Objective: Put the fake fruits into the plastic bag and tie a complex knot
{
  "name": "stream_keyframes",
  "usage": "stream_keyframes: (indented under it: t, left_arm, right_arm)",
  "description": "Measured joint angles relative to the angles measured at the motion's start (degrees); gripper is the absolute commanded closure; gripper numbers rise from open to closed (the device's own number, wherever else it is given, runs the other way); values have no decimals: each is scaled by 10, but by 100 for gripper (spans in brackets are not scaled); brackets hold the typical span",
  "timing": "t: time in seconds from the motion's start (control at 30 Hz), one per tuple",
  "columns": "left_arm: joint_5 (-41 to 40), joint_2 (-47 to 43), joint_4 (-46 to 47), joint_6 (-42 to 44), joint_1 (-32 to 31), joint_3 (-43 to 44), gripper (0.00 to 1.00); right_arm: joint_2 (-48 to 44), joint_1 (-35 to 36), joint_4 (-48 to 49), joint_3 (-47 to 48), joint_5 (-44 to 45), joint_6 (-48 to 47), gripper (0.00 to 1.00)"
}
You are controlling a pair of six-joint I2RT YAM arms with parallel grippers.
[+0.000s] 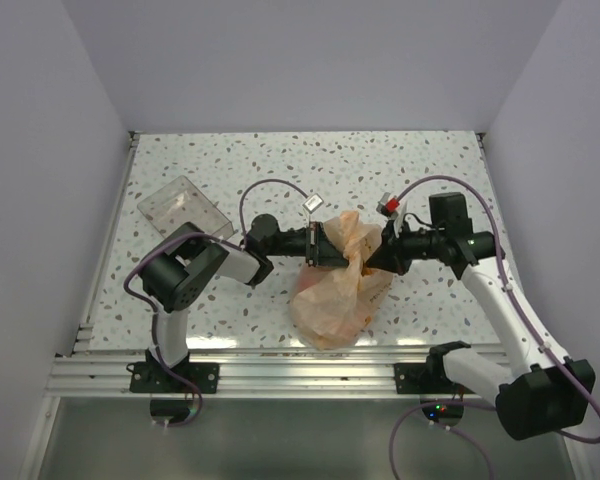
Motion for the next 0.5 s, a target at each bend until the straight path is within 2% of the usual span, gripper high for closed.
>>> stream_keyframes:
  t: [0.07,0.1,0.23,0.5]
  left_arm:
    - [0,0,0,0,0,0,100]
    - [0,0,0,0,0,0,100]
    - [2,0,0,3,0,2,100]
    - [4,4,0,3,-6,22,100]
  right_arm:
    - [8,-3,33,-11,-10,31,99]
    - [14,-4,45,-12,-16,40,90]
    - [24,-3,90,-25,-40,76,68]
    - [28,18,157,-50,-50,127,58]
